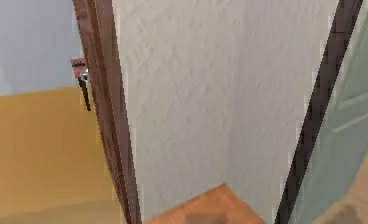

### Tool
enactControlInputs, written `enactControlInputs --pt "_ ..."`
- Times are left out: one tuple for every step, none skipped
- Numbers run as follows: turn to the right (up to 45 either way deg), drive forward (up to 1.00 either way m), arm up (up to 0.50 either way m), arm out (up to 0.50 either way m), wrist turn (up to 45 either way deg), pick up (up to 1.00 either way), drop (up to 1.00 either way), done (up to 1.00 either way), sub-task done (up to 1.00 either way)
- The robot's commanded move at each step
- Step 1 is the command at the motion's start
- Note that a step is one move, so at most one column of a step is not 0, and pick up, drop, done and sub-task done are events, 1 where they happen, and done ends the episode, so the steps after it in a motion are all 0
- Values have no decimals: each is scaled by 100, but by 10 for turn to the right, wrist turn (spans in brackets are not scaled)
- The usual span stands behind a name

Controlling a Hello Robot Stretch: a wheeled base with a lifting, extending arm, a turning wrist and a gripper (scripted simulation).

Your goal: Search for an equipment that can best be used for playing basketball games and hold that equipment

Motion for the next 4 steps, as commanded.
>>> enactControlInputs --pt "450 0 0 0 0 0 0 0 0" --pt "180 0 0 0 0 0 0 0 0" --pt "0 100 0 0 0 0 0 0 0" --pt "0 100 0 0 0 0 0 0 0"
